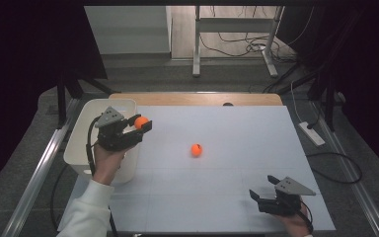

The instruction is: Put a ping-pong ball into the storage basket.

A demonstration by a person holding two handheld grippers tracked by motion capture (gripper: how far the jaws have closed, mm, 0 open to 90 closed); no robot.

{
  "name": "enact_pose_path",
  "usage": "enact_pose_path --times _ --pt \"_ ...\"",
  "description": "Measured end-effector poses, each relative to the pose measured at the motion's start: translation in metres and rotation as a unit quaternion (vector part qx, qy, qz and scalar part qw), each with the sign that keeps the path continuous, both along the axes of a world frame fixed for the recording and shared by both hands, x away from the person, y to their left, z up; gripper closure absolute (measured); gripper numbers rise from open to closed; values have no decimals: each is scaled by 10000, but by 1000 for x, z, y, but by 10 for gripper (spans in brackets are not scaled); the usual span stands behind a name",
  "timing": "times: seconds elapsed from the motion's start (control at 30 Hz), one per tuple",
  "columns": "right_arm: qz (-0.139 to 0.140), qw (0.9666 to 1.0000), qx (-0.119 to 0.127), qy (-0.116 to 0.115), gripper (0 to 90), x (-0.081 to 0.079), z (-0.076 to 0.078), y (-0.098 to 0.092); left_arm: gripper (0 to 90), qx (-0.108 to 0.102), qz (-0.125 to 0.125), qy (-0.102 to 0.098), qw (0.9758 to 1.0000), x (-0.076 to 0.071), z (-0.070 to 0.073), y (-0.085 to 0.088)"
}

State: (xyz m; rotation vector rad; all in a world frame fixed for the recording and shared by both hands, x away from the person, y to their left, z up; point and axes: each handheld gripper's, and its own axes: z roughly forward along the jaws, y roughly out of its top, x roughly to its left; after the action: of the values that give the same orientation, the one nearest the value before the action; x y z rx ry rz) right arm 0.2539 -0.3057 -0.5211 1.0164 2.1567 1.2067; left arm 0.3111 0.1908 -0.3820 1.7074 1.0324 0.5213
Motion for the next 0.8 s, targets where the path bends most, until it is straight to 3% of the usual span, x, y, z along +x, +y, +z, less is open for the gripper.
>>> enact_pose_path --times 0.8 --pt "17 10000 -26 -5 141 0 -1 1 499 53 344 32 9994 17 -1 20"
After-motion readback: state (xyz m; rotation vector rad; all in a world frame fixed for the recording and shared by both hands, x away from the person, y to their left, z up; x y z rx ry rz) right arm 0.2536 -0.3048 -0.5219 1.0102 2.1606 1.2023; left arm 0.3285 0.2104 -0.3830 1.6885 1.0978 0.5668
